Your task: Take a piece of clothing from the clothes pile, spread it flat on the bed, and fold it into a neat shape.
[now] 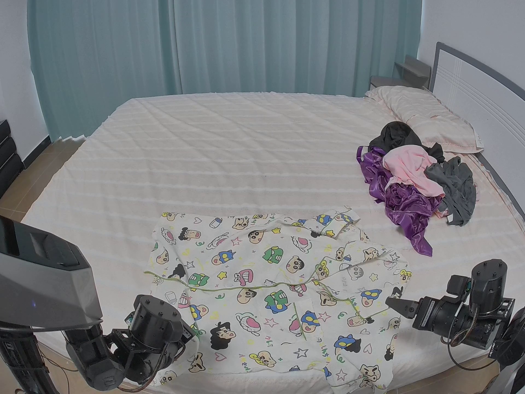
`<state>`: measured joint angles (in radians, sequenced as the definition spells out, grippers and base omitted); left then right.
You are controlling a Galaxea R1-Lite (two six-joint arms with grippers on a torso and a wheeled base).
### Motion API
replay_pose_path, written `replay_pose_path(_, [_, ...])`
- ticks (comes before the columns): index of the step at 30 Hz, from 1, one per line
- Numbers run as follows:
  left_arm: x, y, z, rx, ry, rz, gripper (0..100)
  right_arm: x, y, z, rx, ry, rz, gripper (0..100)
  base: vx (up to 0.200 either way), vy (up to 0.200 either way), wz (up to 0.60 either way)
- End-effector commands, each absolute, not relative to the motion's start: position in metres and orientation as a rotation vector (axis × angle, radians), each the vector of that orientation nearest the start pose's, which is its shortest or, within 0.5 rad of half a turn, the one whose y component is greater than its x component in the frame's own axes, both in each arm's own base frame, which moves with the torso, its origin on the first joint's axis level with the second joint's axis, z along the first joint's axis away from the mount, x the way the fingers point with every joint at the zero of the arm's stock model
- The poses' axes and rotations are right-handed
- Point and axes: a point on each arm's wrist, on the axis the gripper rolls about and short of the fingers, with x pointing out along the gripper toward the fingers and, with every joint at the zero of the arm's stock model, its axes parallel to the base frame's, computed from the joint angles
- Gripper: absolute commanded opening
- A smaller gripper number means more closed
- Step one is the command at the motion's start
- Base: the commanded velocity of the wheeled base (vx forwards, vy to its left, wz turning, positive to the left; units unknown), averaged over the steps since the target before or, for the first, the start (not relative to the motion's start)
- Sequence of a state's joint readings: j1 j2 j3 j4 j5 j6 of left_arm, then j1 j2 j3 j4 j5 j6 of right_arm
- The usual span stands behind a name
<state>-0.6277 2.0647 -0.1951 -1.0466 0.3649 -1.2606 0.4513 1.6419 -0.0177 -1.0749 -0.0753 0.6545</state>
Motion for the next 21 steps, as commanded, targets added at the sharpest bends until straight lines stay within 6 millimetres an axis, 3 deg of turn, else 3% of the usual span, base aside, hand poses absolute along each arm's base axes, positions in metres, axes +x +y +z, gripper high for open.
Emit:
replay_pose_path(1, [0.19,-0.127,0.005,-0.799,0.728,0.241,0,0.158,0.075,0.067,0.485,0.631,0.18,100,0.0,0.0,0.0])
replay_pose_path(8, [0.186,-0.124,0.017,-0.753,0.698,0.194,0,0.157,0.076,0.067,0.484,0.632,0.184,100,0.0,0.0,0.0])
replay_pose_path(13, [0.187,-0.1,0.035,-0.535,0.627,0.159,0,0.156,0.075,0.07,0.489,0.617,0.188,100,0.0,0.0,0.0])
replay_pose_path(18, [0.191,-0.069,0.034,-0.298,0.639,0.184,0,0.156,0.075,0.07,0.49,0.615,0.191,100,0.0,0.0,0.0])
replay_pose_path(21, [0.198,-0.057,0.042,-0.282,0.619,0.158,0,0.156,0.075,0.07,0.49,0.615,0.191,100,0.0,0.0,0.0])
